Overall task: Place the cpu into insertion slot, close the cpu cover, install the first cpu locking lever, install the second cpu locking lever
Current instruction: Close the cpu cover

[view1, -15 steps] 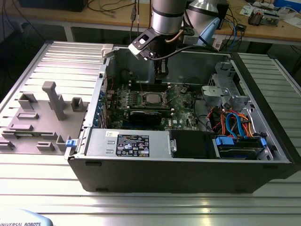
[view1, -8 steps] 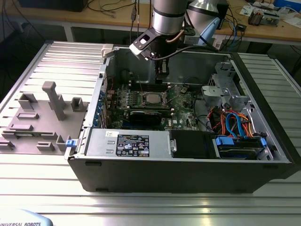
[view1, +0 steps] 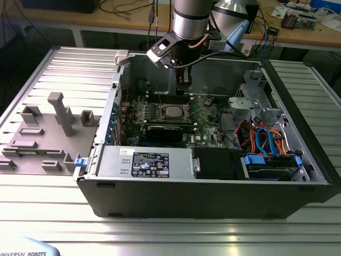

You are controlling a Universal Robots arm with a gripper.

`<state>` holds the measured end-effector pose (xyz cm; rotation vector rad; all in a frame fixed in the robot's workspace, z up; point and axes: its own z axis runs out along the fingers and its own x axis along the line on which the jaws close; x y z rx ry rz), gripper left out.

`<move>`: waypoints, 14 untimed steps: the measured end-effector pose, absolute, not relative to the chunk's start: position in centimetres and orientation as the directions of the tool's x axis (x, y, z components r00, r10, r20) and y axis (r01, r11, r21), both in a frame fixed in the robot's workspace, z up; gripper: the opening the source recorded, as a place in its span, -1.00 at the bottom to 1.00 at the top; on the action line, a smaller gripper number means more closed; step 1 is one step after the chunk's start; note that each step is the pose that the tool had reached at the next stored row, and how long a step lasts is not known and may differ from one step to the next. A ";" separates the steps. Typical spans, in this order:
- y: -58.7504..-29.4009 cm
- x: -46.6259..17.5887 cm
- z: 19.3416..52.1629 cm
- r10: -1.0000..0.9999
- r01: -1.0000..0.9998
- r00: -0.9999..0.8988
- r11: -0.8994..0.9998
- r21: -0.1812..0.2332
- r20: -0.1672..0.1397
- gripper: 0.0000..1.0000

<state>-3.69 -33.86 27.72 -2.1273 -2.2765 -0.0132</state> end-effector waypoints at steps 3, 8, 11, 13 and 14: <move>-33.9 -3.6 27.7 0.997 0.998 -0.067 0.068 -0.012 0.025 -0.67; -33.9 -3.0 27.7 0.997 0.998 -0.068 0.068 -0.012 0.025 -0.67; -33.9 -2.6 27.7 0.997 0.998 -0.068 0.068 -0.012 0.025 -0.67; -33.9 -2.5 27.7 0.997 0.998 -0.067 0.068 -0.012 0.025 -0.67; -33.9 -2.5 27.7 0.997 0.998 -0.067 0.068 -0.012 0.025 -0.67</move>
